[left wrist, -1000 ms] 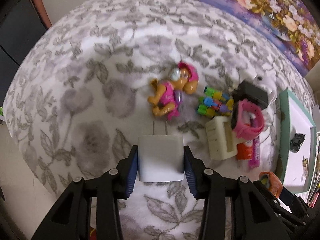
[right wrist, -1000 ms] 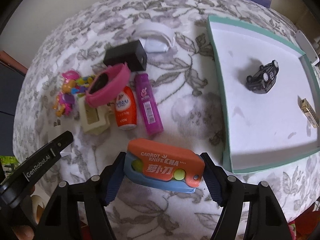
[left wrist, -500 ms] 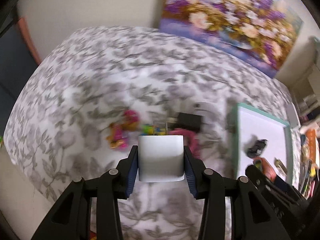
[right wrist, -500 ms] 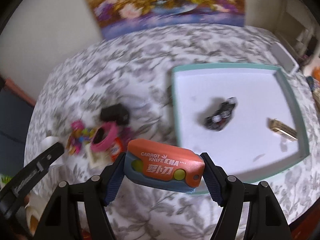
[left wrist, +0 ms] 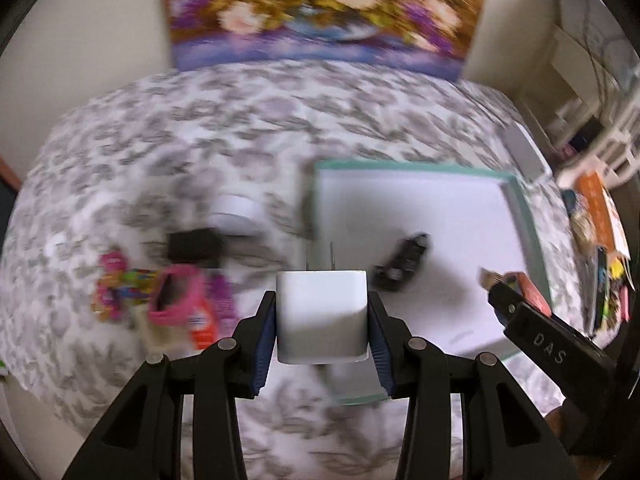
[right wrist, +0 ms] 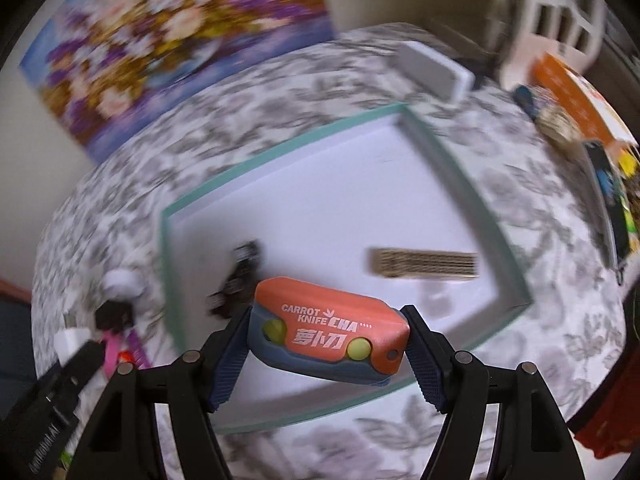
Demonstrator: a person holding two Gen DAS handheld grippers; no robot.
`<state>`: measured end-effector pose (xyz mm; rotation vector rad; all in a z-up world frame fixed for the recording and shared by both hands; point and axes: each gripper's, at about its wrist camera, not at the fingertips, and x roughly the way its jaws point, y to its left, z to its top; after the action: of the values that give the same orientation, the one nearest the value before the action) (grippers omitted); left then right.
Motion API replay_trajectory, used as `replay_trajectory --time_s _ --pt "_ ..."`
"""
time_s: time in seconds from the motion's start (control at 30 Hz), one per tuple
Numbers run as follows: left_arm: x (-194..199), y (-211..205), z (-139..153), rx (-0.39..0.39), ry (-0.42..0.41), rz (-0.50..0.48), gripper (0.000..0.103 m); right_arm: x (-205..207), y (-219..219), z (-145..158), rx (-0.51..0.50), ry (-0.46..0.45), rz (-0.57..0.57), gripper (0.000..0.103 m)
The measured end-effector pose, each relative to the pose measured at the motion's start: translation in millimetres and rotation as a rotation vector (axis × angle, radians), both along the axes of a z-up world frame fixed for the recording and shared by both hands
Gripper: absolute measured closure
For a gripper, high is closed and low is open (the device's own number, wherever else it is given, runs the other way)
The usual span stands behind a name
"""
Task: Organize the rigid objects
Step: 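Carry the white charger and the knife toy over the white tray with both tools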
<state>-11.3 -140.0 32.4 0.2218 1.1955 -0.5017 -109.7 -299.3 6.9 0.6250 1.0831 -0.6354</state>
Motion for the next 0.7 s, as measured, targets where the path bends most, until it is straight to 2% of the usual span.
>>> replay_trajectory --time_s 0.13,0.23,0.7 --pt "-13.7 -27.3 -17.2 0.030 0.009 -0.056 0.058 -10.0 -18.6 -2.0 0.011 0.002 -0.035 0.028" --pt "-21.1 -39.1 -31.9 0.038 0.052 -0.083 0.058 -16.0 -28.3 -4.5 0.007 0.012 -0.056 0.028" --pt "-26.9 -47.3 -62.8 0.114 0.083 -0.114 0.058 -12.3 -30.3 -33.1 0.030 0.117 -0.051 0.028"
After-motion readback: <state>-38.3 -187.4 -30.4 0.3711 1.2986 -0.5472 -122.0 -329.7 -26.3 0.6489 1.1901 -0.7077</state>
